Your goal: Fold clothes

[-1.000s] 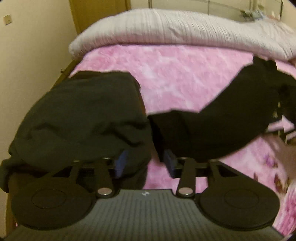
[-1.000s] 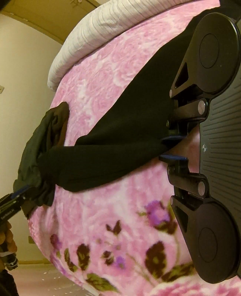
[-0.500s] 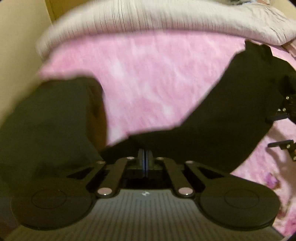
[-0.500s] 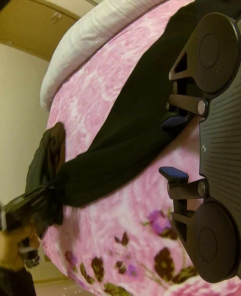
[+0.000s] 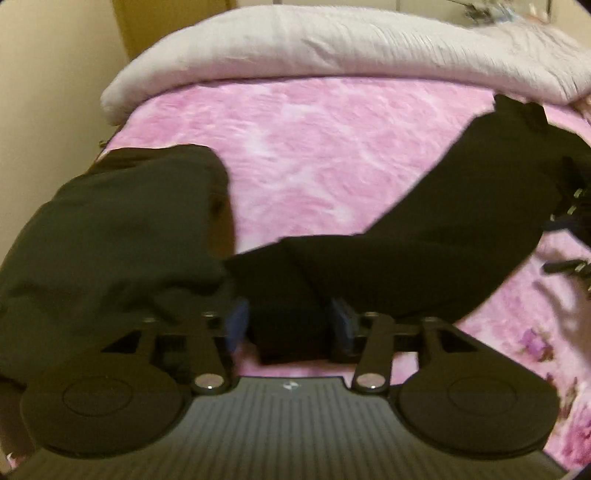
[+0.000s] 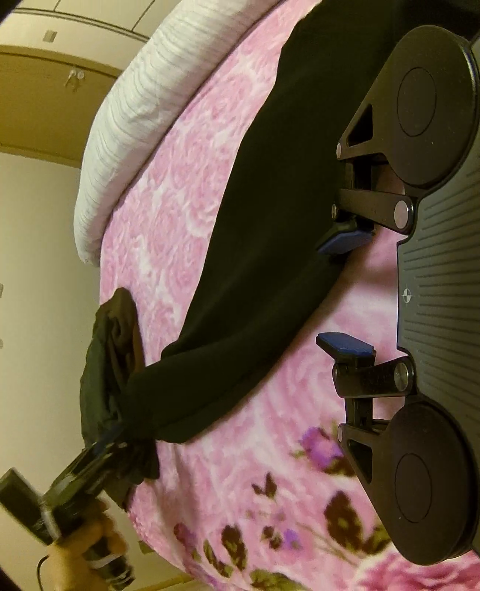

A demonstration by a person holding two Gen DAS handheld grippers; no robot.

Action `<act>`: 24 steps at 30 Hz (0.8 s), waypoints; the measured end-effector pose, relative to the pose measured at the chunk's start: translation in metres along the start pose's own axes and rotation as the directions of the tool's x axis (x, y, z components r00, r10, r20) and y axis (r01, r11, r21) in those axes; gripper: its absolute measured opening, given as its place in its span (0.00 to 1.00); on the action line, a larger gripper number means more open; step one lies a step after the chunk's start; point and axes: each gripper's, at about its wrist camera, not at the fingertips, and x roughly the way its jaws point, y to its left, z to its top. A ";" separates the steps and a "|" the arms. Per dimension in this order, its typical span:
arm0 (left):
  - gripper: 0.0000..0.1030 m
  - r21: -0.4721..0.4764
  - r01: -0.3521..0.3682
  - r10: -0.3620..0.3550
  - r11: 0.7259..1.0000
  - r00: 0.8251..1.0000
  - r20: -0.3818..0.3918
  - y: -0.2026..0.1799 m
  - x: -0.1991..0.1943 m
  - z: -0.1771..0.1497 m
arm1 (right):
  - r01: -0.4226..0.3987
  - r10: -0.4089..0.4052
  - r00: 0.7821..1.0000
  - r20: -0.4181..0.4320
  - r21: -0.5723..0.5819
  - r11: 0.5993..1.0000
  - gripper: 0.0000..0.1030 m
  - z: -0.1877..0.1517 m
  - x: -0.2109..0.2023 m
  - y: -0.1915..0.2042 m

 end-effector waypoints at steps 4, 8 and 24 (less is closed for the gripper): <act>0.22 0.043 -0.016 0.018 0.999 0.999 -0.041 -0.012 0.023 -0.003 | 0.087 -0.087 0.996 0.017 0.018 0.996 0.49 -0.018 -0.038 -0.007; 0.00 0.094 -0.140 0.137 0.986 0.990 0.033 -0.023 -0.011 -0.008 | 0.207 -0.208 0.978 0.011 0.071 0.976 0.50 -0.046 -0.083 -0.027; 0.34 0.129 0.024 -0.040 0.991 0.992 0.121 -0.150 -0.087 -0.010 | 0.572 -0.514 0.820 -0.252 0.393 0.720 0.51 -0.231 -0.269 -0.131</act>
